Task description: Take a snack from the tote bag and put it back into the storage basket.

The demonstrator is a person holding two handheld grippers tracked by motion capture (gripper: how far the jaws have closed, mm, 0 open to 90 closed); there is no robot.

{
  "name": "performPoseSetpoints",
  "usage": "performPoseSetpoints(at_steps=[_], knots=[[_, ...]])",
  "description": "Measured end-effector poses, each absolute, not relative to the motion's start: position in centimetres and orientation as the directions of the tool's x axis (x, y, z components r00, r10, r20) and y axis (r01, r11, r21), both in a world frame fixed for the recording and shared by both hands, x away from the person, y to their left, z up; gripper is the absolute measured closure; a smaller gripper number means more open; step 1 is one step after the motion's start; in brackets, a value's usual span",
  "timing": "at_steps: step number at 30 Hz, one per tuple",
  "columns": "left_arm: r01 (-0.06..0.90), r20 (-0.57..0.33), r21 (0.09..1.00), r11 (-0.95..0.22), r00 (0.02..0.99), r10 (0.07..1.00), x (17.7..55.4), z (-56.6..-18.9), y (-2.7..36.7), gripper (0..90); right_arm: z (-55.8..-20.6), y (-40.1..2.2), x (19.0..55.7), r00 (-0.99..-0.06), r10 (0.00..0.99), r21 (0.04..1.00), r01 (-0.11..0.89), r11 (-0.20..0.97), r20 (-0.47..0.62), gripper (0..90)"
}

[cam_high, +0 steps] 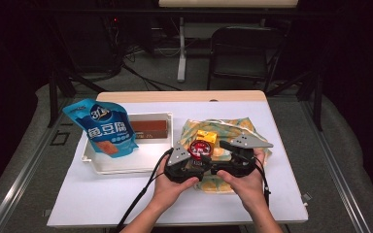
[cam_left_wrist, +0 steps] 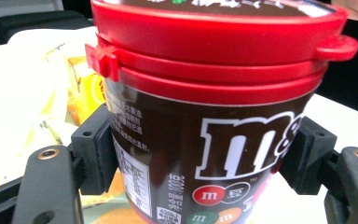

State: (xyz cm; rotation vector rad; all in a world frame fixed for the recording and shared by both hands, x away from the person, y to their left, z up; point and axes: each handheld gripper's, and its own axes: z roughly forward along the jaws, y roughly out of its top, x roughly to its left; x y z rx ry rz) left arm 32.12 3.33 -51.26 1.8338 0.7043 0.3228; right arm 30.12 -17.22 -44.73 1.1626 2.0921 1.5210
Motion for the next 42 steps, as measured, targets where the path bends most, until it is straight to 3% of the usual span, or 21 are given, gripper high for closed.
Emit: performPoseSetpoints(at_steps=[16, 42], knots=[[0.299, -0.118, 0.927, -0.227, 0.805, 0.581, 31.6, -50.7, 6.0, 25.7, -46.1, -19.6, 30.2, -0.579, 0.787, 0.894, 0.441, 0.082, 0.213, 14.4], [0.31, -0.128, 0.936, -0.166, 0.742, 0.659, 31.6, -49.9, 11.8, 25.7, -48.7, -21.6, 30.2, -0.516, 0.833, 0.867, 0.489, 0.094, 0.201, 14.7]])
